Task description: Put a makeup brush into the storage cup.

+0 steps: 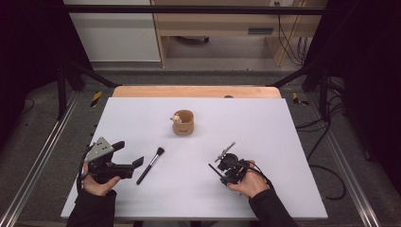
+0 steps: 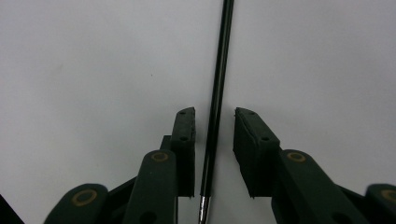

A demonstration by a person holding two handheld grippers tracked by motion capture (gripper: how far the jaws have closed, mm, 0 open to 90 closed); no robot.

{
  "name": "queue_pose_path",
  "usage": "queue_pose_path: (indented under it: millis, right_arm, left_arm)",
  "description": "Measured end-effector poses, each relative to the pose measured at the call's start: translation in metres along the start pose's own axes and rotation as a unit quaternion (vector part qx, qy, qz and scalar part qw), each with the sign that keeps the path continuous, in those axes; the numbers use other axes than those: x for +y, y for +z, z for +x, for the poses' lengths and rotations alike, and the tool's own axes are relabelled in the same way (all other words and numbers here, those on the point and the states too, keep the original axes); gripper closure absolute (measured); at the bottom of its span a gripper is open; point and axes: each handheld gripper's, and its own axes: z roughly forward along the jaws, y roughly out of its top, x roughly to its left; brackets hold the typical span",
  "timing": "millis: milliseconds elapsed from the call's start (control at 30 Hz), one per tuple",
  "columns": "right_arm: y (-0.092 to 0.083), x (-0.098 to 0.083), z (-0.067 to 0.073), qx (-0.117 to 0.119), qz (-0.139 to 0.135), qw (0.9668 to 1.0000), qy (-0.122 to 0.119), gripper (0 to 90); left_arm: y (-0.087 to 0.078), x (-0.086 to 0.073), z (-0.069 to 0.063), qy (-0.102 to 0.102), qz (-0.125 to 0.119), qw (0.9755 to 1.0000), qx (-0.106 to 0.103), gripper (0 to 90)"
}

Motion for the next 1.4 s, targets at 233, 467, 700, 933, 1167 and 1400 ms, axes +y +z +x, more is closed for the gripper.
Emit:
queue_pose_path:
  millis: [233,467,700,933,1167,1400]
  right_arm:
    - [0.003,0.000,0.001,0.000,0.013,0.9999,-0.004,78.2]
    - [0.003,0.000,0.002,0.004,0.019,0.9998,0.008,84.2]
    - [0.003,0.002,0.000,0.009,0.023,0.9996,0.011,85.7]
    - [-0.001,0.000,-0.002,0.015,0.010,0.9998,0.005,85.7]
    - [-0.020,-0.001,-0.007,0.030,-0.027,0.9992,0.006,85.7]
    - [-0.037,0.001,-0.011,0.034,-0.067,0.9972,0.005,85.6]
  left_arm:
    - [0.000,0.000,0.000,0.002,0.002,1.0000,-0.001,5.6]
    - [0.001,0.000,-0.002,0.004,0.005,1.0000,-0.001,5.6]
    - [0.002,0.000,-0.002,0.005,0.005,1.0000,-0.003,5.7]
    - [0.002,0.002,-0.005,0.013,0.007,0.9999,-0.006,5.7]
    - [0.003,0.005,-0.009,0.021,0.010,0.9996,-0.015,5.9]
    - [0.010,0.010,-0.018,0.039,0.022,0.9986,-0.028,6.1]
